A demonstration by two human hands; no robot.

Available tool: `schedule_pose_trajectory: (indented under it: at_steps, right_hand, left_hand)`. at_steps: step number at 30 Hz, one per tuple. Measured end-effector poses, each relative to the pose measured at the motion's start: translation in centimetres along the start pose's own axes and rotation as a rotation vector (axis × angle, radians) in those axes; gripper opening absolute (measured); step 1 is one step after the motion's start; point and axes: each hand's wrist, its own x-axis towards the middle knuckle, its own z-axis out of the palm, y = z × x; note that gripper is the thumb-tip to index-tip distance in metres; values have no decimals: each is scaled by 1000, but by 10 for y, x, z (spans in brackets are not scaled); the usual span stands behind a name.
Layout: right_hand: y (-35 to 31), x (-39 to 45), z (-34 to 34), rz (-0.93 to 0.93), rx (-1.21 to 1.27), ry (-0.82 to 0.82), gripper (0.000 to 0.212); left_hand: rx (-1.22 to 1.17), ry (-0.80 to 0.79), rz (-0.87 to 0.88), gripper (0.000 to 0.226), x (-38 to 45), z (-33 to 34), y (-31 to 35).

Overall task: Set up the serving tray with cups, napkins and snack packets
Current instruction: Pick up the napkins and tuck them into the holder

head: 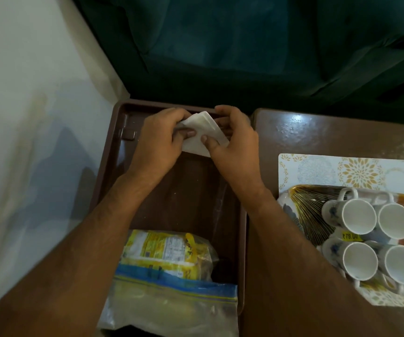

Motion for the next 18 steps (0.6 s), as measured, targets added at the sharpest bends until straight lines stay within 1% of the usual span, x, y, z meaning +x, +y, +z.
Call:
schedule_pose_trajectory:
  at_steps: [2,4,8,12,13,16,17,18]
  right_hand:
    - [2,-7,-8,-33,-35,-55,55]
    - [4,-14,-17,-78,-87,-65,48]
    - [7,-27,-41,-129,-113,-17,35]
    - [12,-37,-76,-140,-89,13,35]
    - [14,-39,-85,-137,-79,20,36]
    - [21,-48,-115,-111,-49,35,37]
    - [25,-51,-126,-102,-42,42,37]
    - [29,-55,-137,-90,-38,49,36]
  left_hand:
    - [-7,34,19,24,-5,-3,9]
    - [-10,56,18,25,-9,-4,21]
    - [-52,80,-7,31,-18,1,51]
    - [-142,140,12,37,-22,9,81]
    - [-147,146,27,34,-23,12,89]
    - [-141,126,127,13,-26,23,109]
    - [-142,108,163,11,-26,27,115]
    - [-147,86,190,14,-27,32,121]
